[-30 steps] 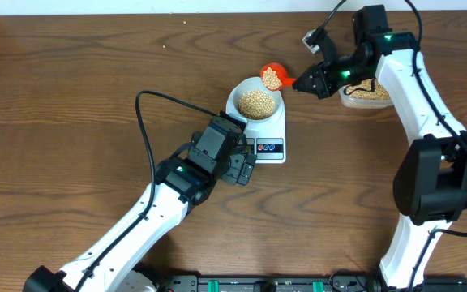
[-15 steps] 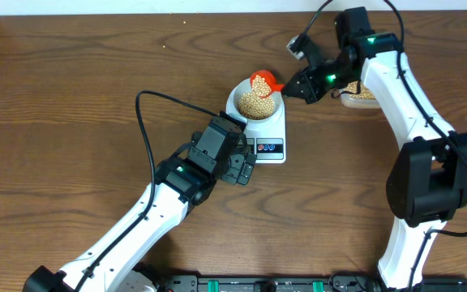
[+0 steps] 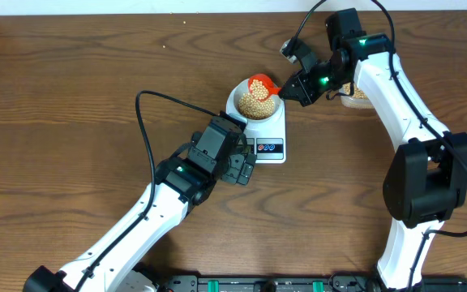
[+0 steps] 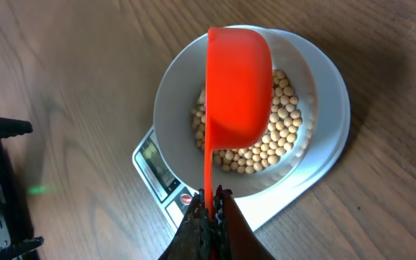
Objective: Scoop item into bowl and weigh 50g on scale
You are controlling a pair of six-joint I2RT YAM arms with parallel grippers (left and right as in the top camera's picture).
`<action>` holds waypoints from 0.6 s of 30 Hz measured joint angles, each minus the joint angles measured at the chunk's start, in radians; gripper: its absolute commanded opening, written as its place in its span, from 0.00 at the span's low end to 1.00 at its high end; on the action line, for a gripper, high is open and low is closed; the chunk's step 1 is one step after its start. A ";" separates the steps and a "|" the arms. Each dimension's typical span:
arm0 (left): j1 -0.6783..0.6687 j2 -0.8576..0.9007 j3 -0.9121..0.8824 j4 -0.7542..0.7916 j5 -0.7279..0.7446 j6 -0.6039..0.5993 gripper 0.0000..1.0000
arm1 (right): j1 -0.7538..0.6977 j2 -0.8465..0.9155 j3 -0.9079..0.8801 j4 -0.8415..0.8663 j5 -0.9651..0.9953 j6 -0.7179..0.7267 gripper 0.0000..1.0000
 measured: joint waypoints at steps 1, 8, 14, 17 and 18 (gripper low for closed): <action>0.000 0.000 0.000 0.000 0.000 0.000 0.98 | 0.000 0.000 0.000 0.000 0.003 0.000 0.01; 0.000 0.000 0.000 0.000 0.000 0.000 0.98 | 0.015 0.000 0.000 0.004 0.076 0.000 0.01; 0.000 0.000 0.000 0.000 0.000 0.000 0.98 | 0.054 0.000 0.000 0.017 0.139 -0.003 0.01; 0.000 0.000 0.000 0.000 0.000 0.000 0.98 | 0.069 0.000 0.000 0.018 0.161 -0.003 0.01; 0.000 0.000 0.000 0.000 0.000 0.000 0.98 | 0.073 0.000 0.000 0.018 0.169 -0.003 0.01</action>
